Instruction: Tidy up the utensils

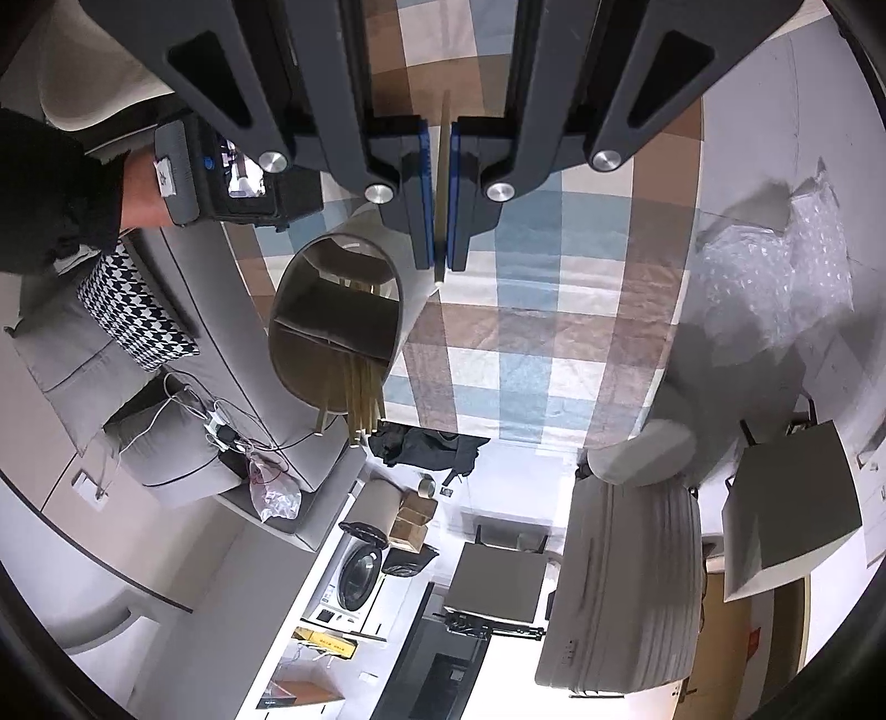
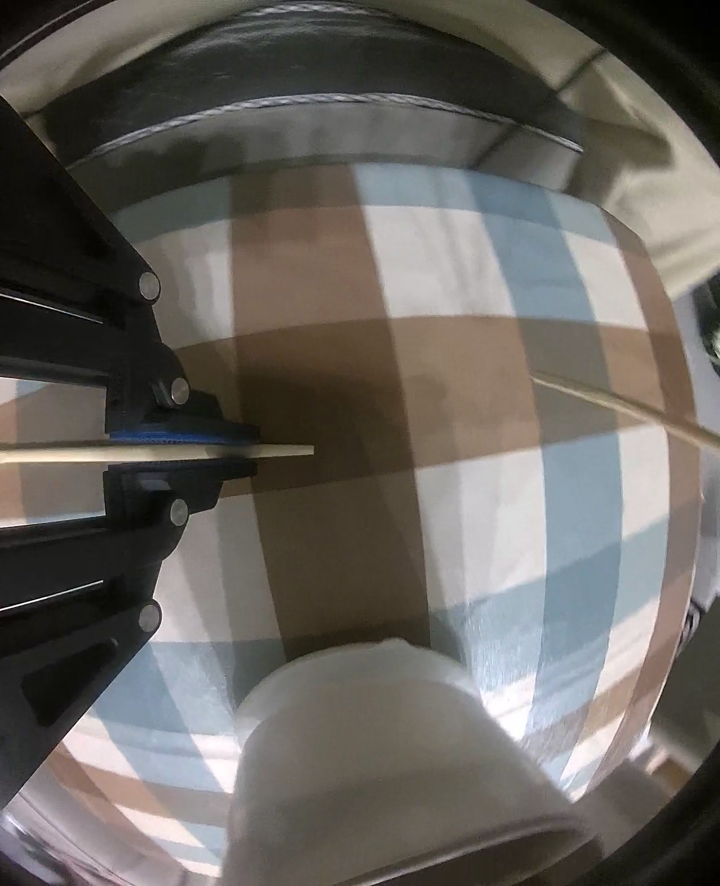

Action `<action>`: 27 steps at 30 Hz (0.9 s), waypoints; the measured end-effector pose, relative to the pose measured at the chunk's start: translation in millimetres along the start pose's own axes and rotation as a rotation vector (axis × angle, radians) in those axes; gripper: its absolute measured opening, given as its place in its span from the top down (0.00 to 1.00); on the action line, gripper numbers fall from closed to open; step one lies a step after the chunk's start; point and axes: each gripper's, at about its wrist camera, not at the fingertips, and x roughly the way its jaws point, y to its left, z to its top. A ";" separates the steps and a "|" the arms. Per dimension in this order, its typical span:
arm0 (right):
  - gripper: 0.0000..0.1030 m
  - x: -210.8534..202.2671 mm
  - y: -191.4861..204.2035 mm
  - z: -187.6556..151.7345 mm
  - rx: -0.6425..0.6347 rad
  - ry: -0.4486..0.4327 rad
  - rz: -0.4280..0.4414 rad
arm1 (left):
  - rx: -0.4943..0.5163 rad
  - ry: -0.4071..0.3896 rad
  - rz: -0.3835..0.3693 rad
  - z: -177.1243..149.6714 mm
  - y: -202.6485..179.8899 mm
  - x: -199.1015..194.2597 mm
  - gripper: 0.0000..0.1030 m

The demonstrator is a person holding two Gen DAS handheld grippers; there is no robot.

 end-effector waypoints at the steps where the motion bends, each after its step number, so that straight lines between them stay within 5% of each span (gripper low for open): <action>1: 0.97 -1.0 -1.6 -1.2 0.039 -0.015 -0.004 | 0.003 -0.001 0.000 -0.2 -1.0 -0.3 1.00; 7: 0.97 -29.1 -31.5 -8.1 0.313 -0.202 0.007 | 0.006 -0.004 -0.002 -0.2 -4.9 -0.7 1.00; 14: 0.97 -86.0 -17.9 -19.4 0.521 -0.479 -0.020 | 0.020 -0.012 -0.020 1.0 -15.7 -8.5 1.00; 27: 0.97 -140.4 -1.5 -46.0 0.742 -0.729 -0.057 | 0.030 -0.022 -0.021 7.7 -38.2 -26.3 1.00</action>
